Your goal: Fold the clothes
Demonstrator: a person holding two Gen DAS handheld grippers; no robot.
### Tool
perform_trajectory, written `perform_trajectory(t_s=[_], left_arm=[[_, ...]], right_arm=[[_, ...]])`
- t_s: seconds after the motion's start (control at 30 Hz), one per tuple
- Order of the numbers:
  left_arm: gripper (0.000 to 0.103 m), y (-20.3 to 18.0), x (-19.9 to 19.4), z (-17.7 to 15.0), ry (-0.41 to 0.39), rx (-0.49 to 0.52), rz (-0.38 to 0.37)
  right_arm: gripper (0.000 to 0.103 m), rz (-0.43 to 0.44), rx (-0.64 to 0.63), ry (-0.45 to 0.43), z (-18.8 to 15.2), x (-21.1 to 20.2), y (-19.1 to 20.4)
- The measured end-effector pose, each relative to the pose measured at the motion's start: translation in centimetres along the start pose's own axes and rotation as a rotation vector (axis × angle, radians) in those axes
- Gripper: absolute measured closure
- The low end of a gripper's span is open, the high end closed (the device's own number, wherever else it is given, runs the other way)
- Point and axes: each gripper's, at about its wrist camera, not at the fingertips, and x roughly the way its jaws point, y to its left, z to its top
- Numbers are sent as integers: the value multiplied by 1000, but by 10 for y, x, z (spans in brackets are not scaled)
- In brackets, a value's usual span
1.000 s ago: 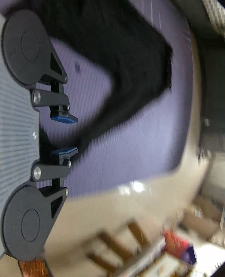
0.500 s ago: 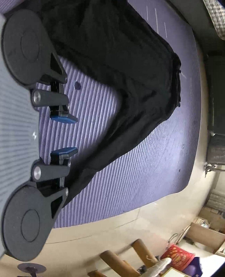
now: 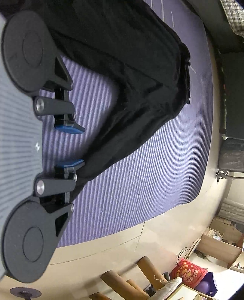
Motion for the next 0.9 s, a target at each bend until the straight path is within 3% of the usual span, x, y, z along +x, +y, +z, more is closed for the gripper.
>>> perform_trajectory(t_s=[0.13,0.27,0.57,0.63,0.67,0.7,0.77,0.87,0.9], left_arm=[[98,16,3,5,4,-51,93],[98,42,16,22,13,-63,262],[96,87,40,61,-27,-167,402],[91,92,44,65,-15,-200,401],[88,94,46,67,-9,-216,400],[86,96,47,69,-1,-231,396],[81,92,44,68,18,-234,372],[66,74,31,64,65,-162,325],[56,70,25,61,77,-150,302]], right_arm=[[69,6,32,-5,1,2,-8],[67,7,70,-9,2,5,-15],[67,-44,48,-46,9,13,-22],[68,-54,45,-55,10,16,-24],[73,-47,45,-60,10,17,-26],[88,-39,47,-63,11,18,-27],[94,-28,61,-65,13,20,-31],[99,-45,87,-75,16,22,-36],[99,-93,104,-90,17,22,-39]])
